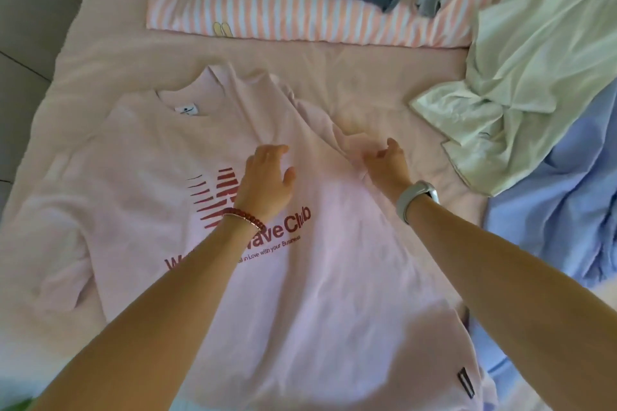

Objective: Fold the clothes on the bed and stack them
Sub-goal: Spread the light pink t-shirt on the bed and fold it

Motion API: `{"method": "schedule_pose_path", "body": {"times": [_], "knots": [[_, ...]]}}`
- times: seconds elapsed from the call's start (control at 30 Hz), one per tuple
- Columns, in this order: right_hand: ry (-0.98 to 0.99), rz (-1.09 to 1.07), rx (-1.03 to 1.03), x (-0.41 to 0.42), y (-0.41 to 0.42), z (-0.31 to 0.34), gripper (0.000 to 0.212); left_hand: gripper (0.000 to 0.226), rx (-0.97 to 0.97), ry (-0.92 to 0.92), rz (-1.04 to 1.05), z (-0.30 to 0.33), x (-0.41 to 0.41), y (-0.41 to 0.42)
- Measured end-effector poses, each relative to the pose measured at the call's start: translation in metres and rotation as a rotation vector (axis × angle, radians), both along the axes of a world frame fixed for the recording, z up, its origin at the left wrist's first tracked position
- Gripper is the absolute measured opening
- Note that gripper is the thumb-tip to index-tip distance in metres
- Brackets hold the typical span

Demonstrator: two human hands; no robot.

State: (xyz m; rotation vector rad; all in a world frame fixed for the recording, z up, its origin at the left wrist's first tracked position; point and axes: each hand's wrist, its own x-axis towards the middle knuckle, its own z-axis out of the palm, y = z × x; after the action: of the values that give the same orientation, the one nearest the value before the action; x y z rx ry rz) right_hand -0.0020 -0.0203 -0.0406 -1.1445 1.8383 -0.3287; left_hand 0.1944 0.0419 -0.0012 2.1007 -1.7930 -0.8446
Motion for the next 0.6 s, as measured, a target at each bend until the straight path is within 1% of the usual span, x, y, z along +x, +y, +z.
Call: {"method": "schedule_pose_path", "body": {"times": [0.03, 0.1, 0.17, 0.2, 0.27, 0.33, 0.4, 0.47, 0.53, 0.6], "knots": [[0.023, 0.016, 0.039, 0.002, -0.012, -0.008, 0.057, 0.042, -0.008, -0.026, -0.007, -0.004, -0.002, -0.015], [0.057, 0.046, 0.086, 0.004, -0.026, -0.021, 0.044, 0.04, -0.006, -0.071, -0.027, -0.01, -0.003, -0.04], [-0.013, 0.026, 0.051, 0.003, -0.031, -0.027, 0.028, 0.037, 0.005, -0.118, -0.066, -0.014, -0.004, -0.061], [-0.081, -0.026, 0.012, 0.002, -0.034, -0.027, 0.02, 0.037, 0.007, -0.141, -0.084, -0.015, -0.004, -0.07], [-0.189, -0.159, -0.102, -0.007, -0.046, -0.02, 0.012, 0.037, 0.001, -0.168, -0.099, -0.015, -0.006, -0.088], [-0.201, -0.26, -0.307, -0.022, -0.067, -0.005, 0.008, 0.04, -0.006, -0.18, -0.1, -0.015, -0.01, -0.106], [-0.132, -0.295, -0.495, -0.042, -0.095, 0.012, 0.008, 0.044, 0.0, -0.223, -0.13, -0.017, -0.014, -0.124], [-0.01, -0.226, -0.575, -0.06, -0.128, 0.024, 0.019, 0.05, -0.004, -0.27, -0.175, -0.022, -0.019, -0.144], [0.112, -0.116, -0.529, -0.075, -0.152, 0.025, 0.027, 0.057, 0.02, -0.311, -0.235, -0.032, -0.027, -0.16], [0.112, -0.08, -0.355, -0.084, -0.163, 0.015, 0.036, 0.063, 0.095, -0.335, -0.277, -0.044, -0.035, -0.172]]}}
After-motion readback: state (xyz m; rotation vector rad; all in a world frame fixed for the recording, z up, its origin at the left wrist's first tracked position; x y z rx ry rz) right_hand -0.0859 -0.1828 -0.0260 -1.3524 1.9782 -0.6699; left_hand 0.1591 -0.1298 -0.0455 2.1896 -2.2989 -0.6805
